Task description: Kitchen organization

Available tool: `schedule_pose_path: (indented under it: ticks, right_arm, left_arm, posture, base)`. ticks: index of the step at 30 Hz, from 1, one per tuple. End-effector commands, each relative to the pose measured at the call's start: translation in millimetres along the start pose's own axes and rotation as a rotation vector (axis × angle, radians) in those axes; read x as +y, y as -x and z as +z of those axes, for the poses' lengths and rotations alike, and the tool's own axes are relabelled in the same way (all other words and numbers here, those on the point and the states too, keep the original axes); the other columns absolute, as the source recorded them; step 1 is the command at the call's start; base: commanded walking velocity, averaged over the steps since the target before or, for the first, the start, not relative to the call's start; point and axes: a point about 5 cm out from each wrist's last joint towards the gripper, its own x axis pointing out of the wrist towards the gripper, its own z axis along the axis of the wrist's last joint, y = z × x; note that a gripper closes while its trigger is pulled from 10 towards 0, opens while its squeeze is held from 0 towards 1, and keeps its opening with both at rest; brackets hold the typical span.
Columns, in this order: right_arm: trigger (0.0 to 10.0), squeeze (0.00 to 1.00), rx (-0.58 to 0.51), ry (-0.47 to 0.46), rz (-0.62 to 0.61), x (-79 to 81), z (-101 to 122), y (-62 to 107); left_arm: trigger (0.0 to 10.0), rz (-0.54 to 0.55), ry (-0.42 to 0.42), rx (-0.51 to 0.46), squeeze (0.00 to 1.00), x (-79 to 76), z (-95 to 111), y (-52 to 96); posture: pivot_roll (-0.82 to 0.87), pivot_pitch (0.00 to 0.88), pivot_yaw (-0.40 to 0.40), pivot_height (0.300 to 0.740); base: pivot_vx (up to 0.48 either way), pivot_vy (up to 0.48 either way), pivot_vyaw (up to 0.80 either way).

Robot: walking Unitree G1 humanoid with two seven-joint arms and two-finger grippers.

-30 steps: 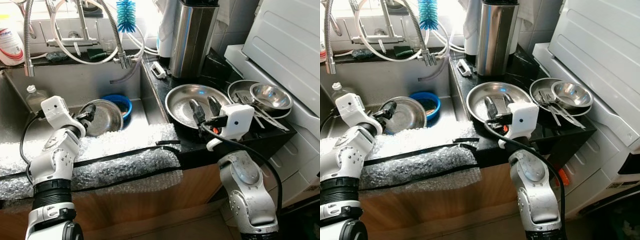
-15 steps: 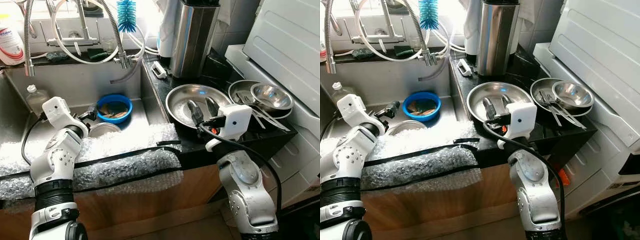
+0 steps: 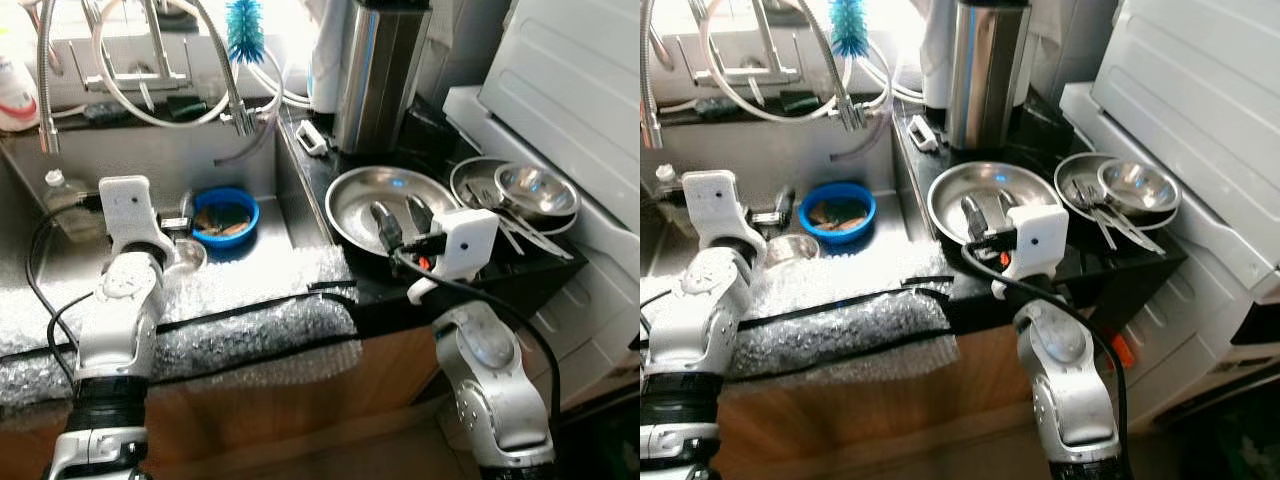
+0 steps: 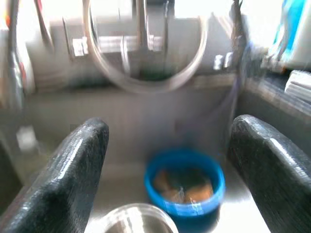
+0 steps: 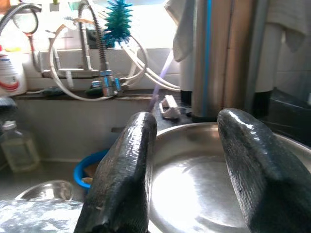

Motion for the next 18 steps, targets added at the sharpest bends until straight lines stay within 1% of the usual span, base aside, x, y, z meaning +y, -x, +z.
schedule_pose_path:
  ticks: [1, 2, 3, 4, 5, 6, 7, 9, 10, 11, 13, 16, 18]
  right_arm:
    - [10.0, 0.0, -0.006, 0.008, -0.038, -7.4, 2, 0.4]
    - [10.0, 0.0, -0.007, 0.01, -0.042, -7.9, 2, 0.4]
    - [10.0, 0.0, -0.008, 0.012, -0.051, -9.0, 2, 0.9]
    - [10.0, 0.0, -0.008, 0.012, -0.051, -9.0, 2, 0.9]
    - [10.0, 0.0, -0.01, 0.014, -0.068, -11.8, 2, 1.4]
    - [10.0, 0.0, -0.009, 0.015, -0.075, -12.9, 1, 1.6]
    - [10.0, 0.0, -0.009, 0.015, -0.075, -12.9, 1, 1.6]
    - [10.0, 0.0, -0.004, 0.019, -0.098, -17.0, 0, 2.4]
    - [10.0, 0.0, -0.003, 0.02, -0.103, -18.0, 0, 2.6]
    - [10.0, 0.0, -0.004, 0.019, -0.117, -19.8, 0, 3.2]
    - [10.0, 0.0, -0.006, 0.018, -0.125, -21.0, 1, 3.8]
    - [10.0, 0.0, 0.001, 0.024, -0.14, -23.2, 0, 4.8]
    - [10.0, 0.0, 0.017, 0.012, -0.173, -26.7, -2, 5.3]
  left_arm:
    - [10.0, -0.005, -0.054, -0.077, 0.0, 5.1, 9, 5.5]
    - [10.0, 0.006, -0.055, -0.084, 0.0, 8.0, 10, 7.0]
    - [10.0, 0.027, -0.066, -0.098, 0.0, 15.2, 10, 10.7]
    - [10.0, 0.027, -0.066, -0.098, 0.0, 15.2, 10, 10.7]
    - [10.0, 0.05, -0.12, -0.119, 0.0, 26.2, 11, 17.5]
    - [10.0, 0.058, -0.135, -0.128, 0.0, 30.1, 12, 20.2]
    - [10.0, 0.058, -0.135, -0.128, 0.0, 30.1, 12, 20.2]
    - [10.0, 0.067, -0.174, -0.149, 0.0, 38.0, 14, 29.5]
    - [10.0, 0.073, -0.179, -0.152, 0.0, 40.3, 14, 31.9]
    - [10.0, 0.093, -0.195, -0.155, 0.0, 46.1, 14, 37.2]
    - [10.0, 0.104, -0.205, -0.161, 0.0, 48.5, 15, 40.7]
    - [10.0, 0.105, -0.22, -0.162, 0.0, 46.9, 15, 44.2]
    - [10.0, 0.086, -0.22, -0.156, 0.0, 40.4, 12, 46.5]
  posture:
    - [-0.06, 0.006, -0.05, 0.727]
    - [-0.06, 0.006, -0.05, 0.727]
    - [-0.07, 0.003, -0.048, 0.727]
    - [-0.07, 0.003, -0.048, 0.727]
    - [-0.06, 0.001, -0.05, 0.727]
    - [-0.06, 0.001, -0.05, 0.727]
    - [-0.06, 0.001, -0.05, 0.727]
    - [-0.05, 0.0, -0.055, 0.727]
    - [-0.05, 0.0, -0.055, 0.727]
    - [-0.06, 0.0, -0.056, 0.727]
    - [-0.06, 0.0, -0.057, 0.727]
    - [-0.05, 0.0, -0.057, 0.727]
    - [-0.06, 0.0, -0.055, 0.727]
  base:
    - [0.0, 0.0, 0.0]
    - [0.0, 0.0, 0.0]
    - [0.0, 0.0, 0.0]
    - [0.0, 0.0, 0.0]
    - [0.0, 0.0, 0.0]
    - [0.0, 0.0, 0.0]
    - [0.0, 0.0, 0.0]
    - [0.0, 0.0, 0.0]
    - [0.0, 0.0, 0.0]
    - [0.0, 0.0, 0.0]
    - [0.0, 0.0, 0.0]
    - [0.0, 0.0, 0.0]
    - [0.0, 0.0, 0.0]
